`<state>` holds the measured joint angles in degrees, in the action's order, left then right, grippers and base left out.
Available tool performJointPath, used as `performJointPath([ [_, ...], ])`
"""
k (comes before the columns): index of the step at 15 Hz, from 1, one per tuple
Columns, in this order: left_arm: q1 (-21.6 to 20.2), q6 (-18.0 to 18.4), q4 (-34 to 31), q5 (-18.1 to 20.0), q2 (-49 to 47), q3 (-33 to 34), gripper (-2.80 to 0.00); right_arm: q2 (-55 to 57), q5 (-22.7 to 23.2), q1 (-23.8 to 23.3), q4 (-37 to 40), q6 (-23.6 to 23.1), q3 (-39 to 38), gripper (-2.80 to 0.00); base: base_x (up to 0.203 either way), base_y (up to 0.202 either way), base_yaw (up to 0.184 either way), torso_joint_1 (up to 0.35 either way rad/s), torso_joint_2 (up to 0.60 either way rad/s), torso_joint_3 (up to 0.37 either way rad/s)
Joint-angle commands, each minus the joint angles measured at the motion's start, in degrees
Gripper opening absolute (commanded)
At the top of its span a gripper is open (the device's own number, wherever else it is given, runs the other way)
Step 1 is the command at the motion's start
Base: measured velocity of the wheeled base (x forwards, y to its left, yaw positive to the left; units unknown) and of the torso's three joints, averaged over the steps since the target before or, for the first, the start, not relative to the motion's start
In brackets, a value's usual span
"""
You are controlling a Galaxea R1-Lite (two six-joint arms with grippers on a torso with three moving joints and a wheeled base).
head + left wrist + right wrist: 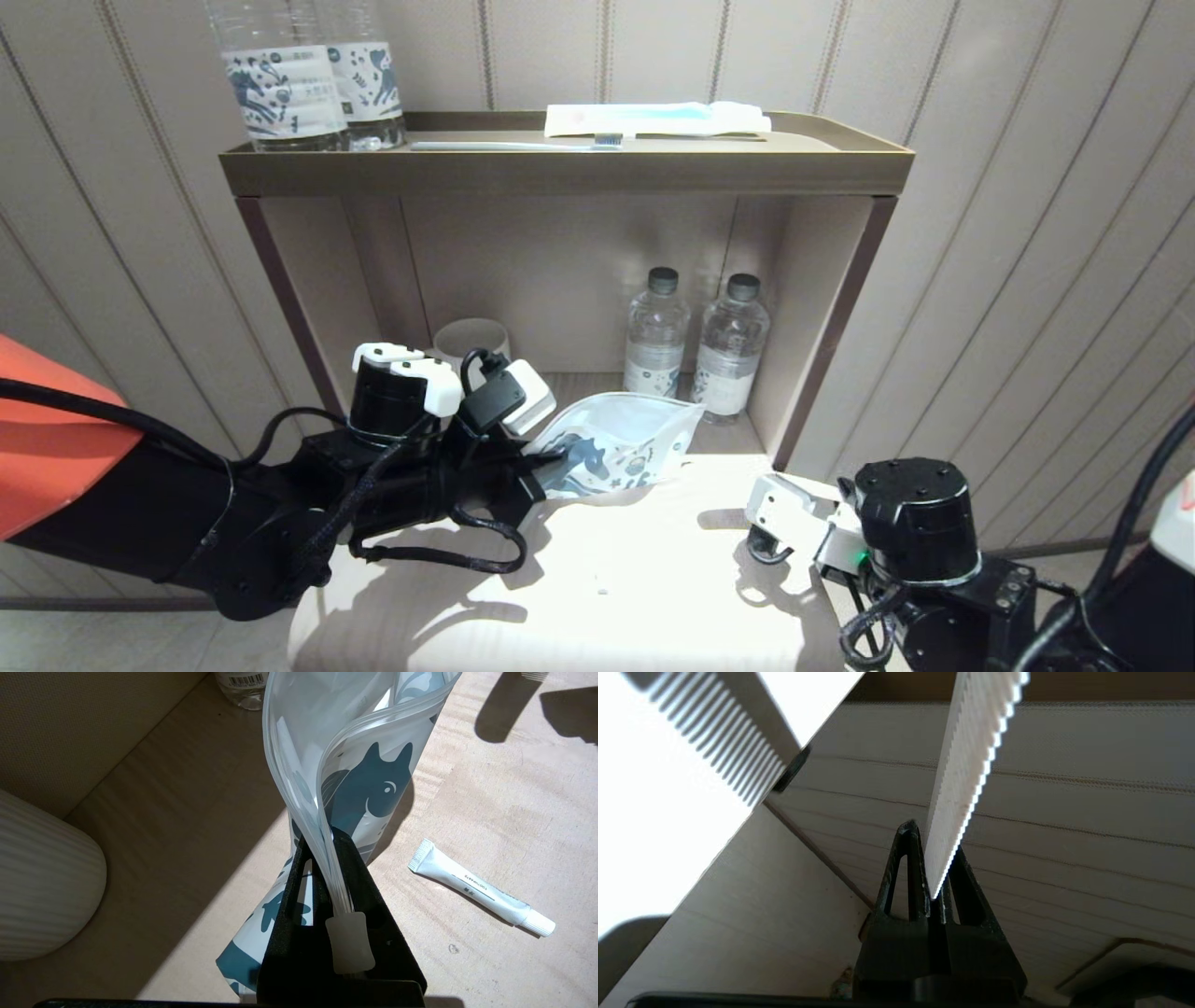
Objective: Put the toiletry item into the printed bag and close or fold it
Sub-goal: Pick up the comb
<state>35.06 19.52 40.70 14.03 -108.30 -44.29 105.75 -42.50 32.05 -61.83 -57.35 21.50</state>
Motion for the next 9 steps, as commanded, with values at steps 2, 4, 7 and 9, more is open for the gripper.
performJointPath([
  [2, 0.7, 0.1, 0.3, 0.1, 0.7, 0.1, -2.80, 0.3, 0.3, -0.4, -5.4, 2.1, 2.4, -2.80, 0.000, 0.000, 0.000, 0.000, 0.00, 0.000],
  [4, 1.7, 0.1, 0.3, 0.2, 0.8, 0.0, -2.80, 0.7, 1.2, -0.7, -7.7, 7.5, 5.0, -2.80, 0.000, 0.000, 0.000, 0.000, 0.00, 0.000],
  [7, 2.7, 0.1, 0.3, 0.2, 1.3, 0.6, -2.80, -0.9, 1.7, 0.1, -8.2, 14.9, 6.2, -2.80, 0.001, 0.000, -0.022, 0.002, 0.00, 0.001],
  [9, 2.8, 0.0, 0.3, 0.2, 2.0, 0.7, -2.80, -3.5, 2.0, 1.2, -7.5, 15.8, 7.6, -2.80, 0.001, 0.003, -0.150, 0.004, 0.00, 0.004],
])
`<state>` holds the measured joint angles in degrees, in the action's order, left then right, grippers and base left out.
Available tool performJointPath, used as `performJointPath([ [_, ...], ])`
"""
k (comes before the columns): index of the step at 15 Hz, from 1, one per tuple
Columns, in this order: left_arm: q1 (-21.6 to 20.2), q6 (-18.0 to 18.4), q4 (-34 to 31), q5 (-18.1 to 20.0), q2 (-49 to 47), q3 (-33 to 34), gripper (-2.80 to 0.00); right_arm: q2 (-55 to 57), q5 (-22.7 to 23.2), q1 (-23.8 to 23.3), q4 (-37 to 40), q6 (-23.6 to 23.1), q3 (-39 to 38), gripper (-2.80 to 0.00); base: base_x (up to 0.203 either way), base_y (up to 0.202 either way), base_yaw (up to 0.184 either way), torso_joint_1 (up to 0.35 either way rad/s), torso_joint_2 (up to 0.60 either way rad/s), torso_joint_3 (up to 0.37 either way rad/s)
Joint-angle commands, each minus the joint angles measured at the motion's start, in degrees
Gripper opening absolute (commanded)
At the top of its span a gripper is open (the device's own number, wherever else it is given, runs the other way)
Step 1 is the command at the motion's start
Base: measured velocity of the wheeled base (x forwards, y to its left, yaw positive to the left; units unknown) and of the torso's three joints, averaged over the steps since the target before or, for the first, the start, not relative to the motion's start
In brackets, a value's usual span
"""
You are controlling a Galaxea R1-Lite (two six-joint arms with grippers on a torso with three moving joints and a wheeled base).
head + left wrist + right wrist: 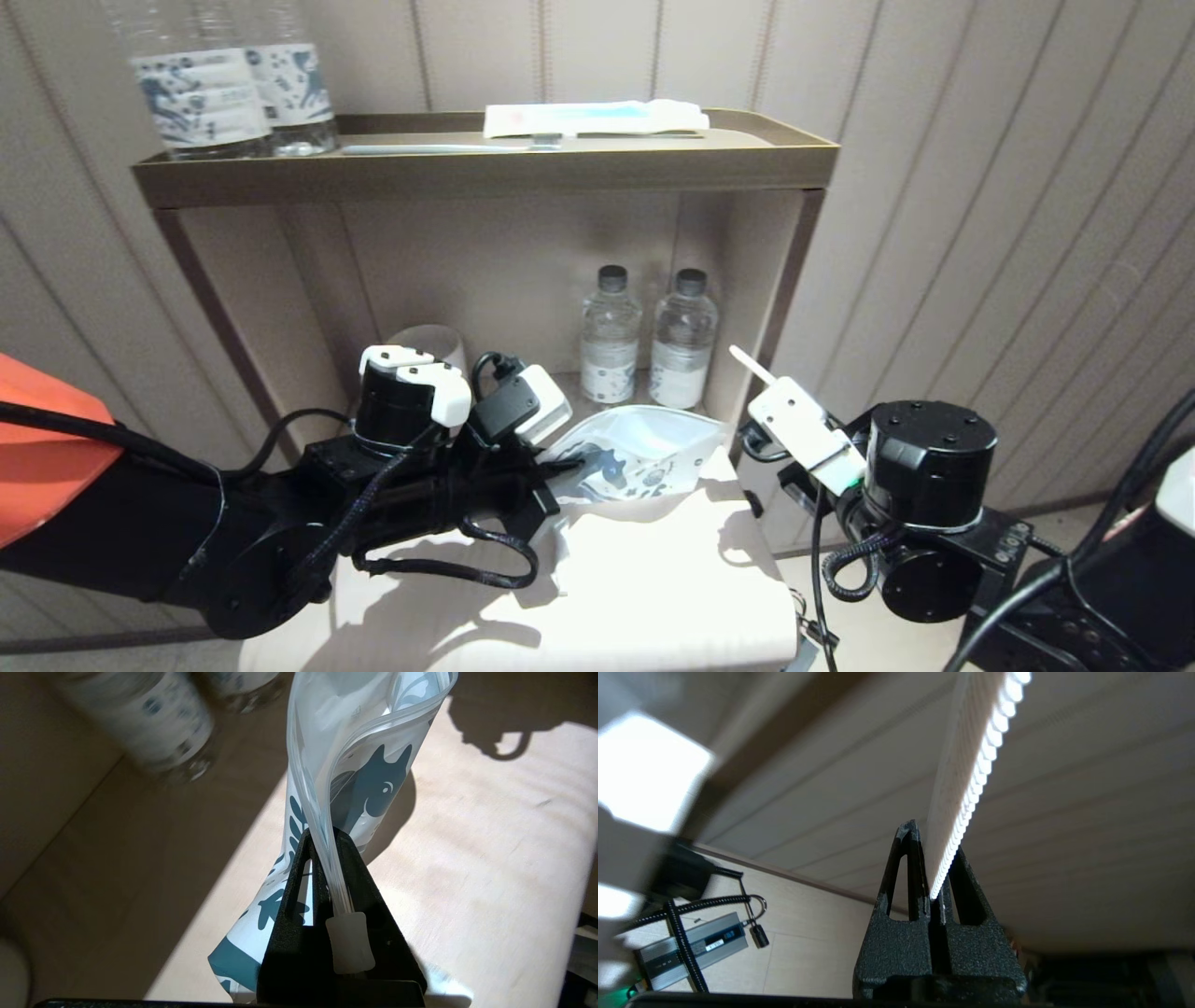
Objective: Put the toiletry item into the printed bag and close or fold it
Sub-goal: Place the comb into the storage bag
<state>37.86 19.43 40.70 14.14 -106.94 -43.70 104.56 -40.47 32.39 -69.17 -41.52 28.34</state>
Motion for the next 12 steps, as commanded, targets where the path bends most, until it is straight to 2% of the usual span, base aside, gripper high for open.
performJointPath([
  [1, 0.0, 0.0, 0.3, 0.1, 0.9, 0.2, -2.80, -3.6, 0.0, 1.5, 0.6, 0.1, 1.0, -2.80, 0.003, 0.010, -0.206, 0.001, 0.01, -0.001],
  [4, 0.0, -0.1, 0.3, 0.2, 1.6, 0.3, -2.80, -7.2, 0.1, 3.7, 5.7, 2.5, 2.0, -2.80, -0.001, 0.010, -0.203, 0.003, 0.00, 0.002],
  [6, 0.0, -0.1, 0.2, 0.2, 1.9, 0.3, -2.80, -6.7, 0.1, 3.7, 6.0, 2.8, 2.5, -2.80, 0.001, 0.006, -0.130, 0.004, 0.00, 0.005],
  [9, 0.0, -0.4, 0.2, 0.1, 2.3, 0.4, -2.80, -6.4, 0.3, 3.8, 6.0, 3.4, 2.9, -2.80, 0.000, 0.001, -0.018, -0.001, 0.00, 0.002],
  [12, 0.0, -0.4, 0.2, 0.1, 3.2, 0.5, -2.80, -5.6, 0.8, 4.5, 5.7, 7.3, 5.9, -2.80, 0.000, 0.000, 0.000, 0.000, 0.00, 0.000],
])
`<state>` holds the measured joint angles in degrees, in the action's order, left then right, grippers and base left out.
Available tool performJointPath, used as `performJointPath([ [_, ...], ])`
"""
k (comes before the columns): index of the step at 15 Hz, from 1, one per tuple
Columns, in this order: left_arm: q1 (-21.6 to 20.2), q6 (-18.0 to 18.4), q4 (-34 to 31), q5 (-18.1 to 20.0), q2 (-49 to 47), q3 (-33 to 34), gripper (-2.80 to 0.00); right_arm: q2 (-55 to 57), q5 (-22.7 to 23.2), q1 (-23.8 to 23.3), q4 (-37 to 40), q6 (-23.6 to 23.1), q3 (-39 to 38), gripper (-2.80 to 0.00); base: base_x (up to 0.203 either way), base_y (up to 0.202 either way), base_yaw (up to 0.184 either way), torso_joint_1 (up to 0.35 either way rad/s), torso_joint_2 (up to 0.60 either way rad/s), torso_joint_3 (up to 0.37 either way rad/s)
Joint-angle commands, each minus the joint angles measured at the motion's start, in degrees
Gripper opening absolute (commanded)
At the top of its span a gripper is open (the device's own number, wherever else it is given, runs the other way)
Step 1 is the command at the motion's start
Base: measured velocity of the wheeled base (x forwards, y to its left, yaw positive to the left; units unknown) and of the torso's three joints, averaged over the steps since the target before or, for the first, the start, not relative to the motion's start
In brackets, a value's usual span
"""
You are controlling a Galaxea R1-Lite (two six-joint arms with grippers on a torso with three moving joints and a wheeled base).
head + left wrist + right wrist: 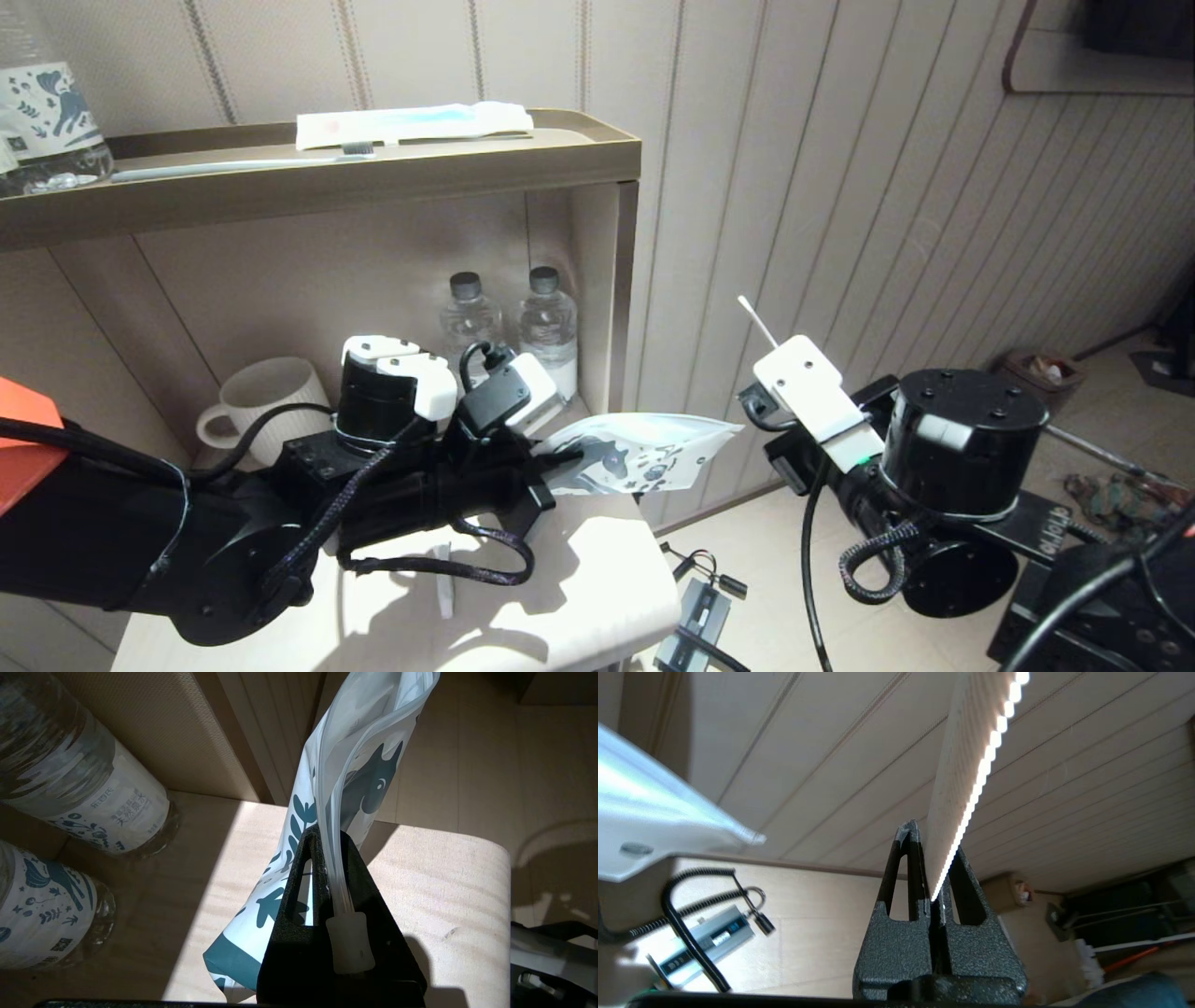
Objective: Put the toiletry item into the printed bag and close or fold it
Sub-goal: Place the comb into the storage bag
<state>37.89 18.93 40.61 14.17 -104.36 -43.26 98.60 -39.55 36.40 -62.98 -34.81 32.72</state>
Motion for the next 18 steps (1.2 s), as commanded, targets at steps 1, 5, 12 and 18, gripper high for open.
performJointPath([
  [1, 0.0, 0.1, 0.3, 0.1, 1.2, 0.1, -2.80, 0.4, -0.1, 1.1, -0.5, 1.7, 3.1, -2.80, 0.000, 0.000, 0.000, 0.000, 0.00, 0.000],
  [5, 0.0, -0.1, -0.2, -0.1, 3.3, 0.3, -2.80, -0.1, -3.8, 6.5, -0.7, 2.7, 3.8, -2.80, 0.000, 0.000, 0.000, 0.000, 0.00, 0.000],
  [12, -0.1, -1.8, -4.4, -0.5, 11.0, 0.5, -2.80, -3.6, -9.9, 11.3, 0.0, 3.5, 4.9, -2.80, 0.000, 0.000, 0.000, 0.000, 0.00, 0.000],
  [18, -0.1, -2.1, -4.3, -0.5, 11.6, 1.1, -2.80, -9.6, -9.9, 11.5, 13.6, 6.4, 7.3, -2.80, 0.000, 0.000, 0.000, 0.000, 0.00, 0.000],
])
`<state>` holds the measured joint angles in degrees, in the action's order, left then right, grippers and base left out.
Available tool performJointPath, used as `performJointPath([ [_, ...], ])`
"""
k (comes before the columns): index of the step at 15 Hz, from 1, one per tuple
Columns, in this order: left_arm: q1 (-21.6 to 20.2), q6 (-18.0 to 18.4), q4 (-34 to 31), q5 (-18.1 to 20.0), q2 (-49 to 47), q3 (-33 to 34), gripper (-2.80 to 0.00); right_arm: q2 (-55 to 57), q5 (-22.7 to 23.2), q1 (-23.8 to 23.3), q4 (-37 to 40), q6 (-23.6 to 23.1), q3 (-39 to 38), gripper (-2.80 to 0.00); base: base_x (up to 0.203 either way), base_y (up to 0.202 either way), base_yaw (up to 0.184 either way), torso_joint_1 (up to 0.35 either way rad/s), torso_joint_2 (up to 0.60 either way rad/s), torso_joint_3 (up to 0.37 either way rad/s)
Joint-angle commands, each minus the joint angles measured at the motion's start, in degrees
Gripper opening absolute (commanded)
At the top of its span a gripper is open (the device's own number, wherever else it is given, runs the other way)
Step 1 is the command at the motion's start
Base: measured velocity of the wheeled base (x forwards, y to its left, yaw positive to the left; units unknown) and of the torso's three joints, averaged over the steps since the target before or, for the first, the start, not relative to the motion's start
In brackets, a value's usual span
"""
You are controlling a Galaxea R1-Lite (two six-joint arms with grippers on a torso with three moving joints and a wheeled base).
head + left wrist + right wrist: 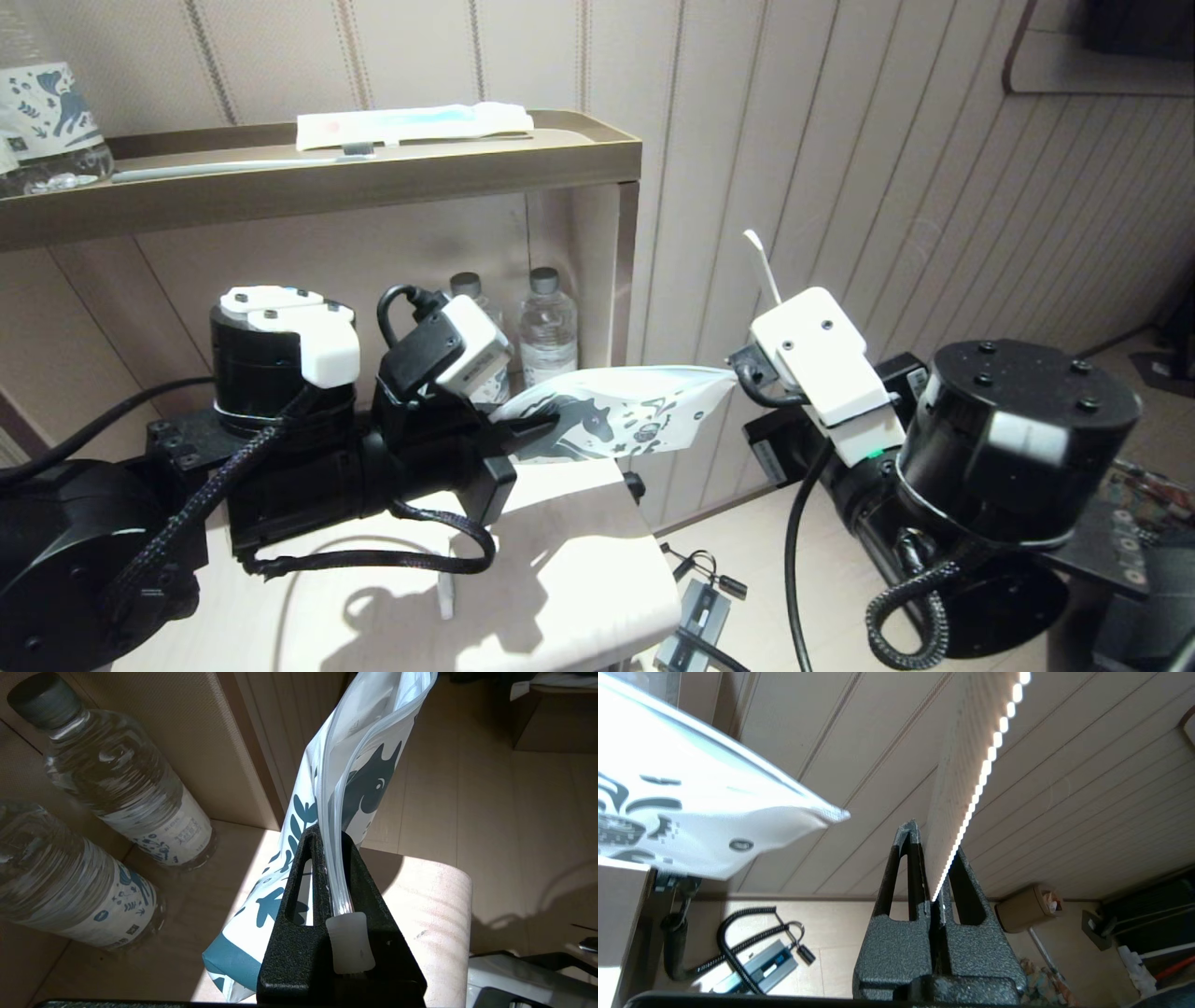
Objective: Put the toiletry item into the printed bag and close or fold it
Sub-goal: Place the comb into the storage bag
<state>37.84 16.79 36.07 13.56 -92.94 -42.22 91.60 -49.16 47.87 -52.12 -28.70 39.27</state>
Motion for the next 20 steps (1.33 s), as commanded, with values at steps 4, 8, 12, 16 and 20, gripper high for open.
performJointPath([
  [4, 0.0, 0.1, 0.3, 0.1, 0.4, 0.0, -2.80, -5.8, 0.1, 2.1, 18.4, 9.4, 4.6, -2.80, 0.000, 0.000, 0.000, 0.000, 0.00, 0.000],
  [8, 0.0, 0.0, 0.3, 0.1, 1.1, 0.3, -2.80, -6.7, 0.2, 4.0, 23.6, 13.4, 6.7, -2.80, 0.000, 0.000, 0.000, 0.000, 0.00, 0.000],
  [12, 0.0, 0.0, 0.2, 0.2, 1.0, 0.4, -2.80, -6.7, 0.2, 3.9, 24.0, 13.4, 6.1, -2.80, 0.000, 0.000, 0.000, 0.000, 0.00, 0.000],
  [16, 0.0, 0.0, 0.3, 0.1, 0.8, 0.7, -2.80, -7.2, 0.4, 3.9, 25.5, 13.8, 5.8, -2.80, 0.000, 0.000, 0.000, 0.000, 0.00, 0.000],
  [20, 0.0, 0.1, 0.3, 0.1, 0.7, 0.7, -2.80, -7.0, 0.4, 3.8, 25.5, 13.9, 5.7, -2.80, 0.001, -0.004, 0.116, 0.002, 0.00, 0.001],
])
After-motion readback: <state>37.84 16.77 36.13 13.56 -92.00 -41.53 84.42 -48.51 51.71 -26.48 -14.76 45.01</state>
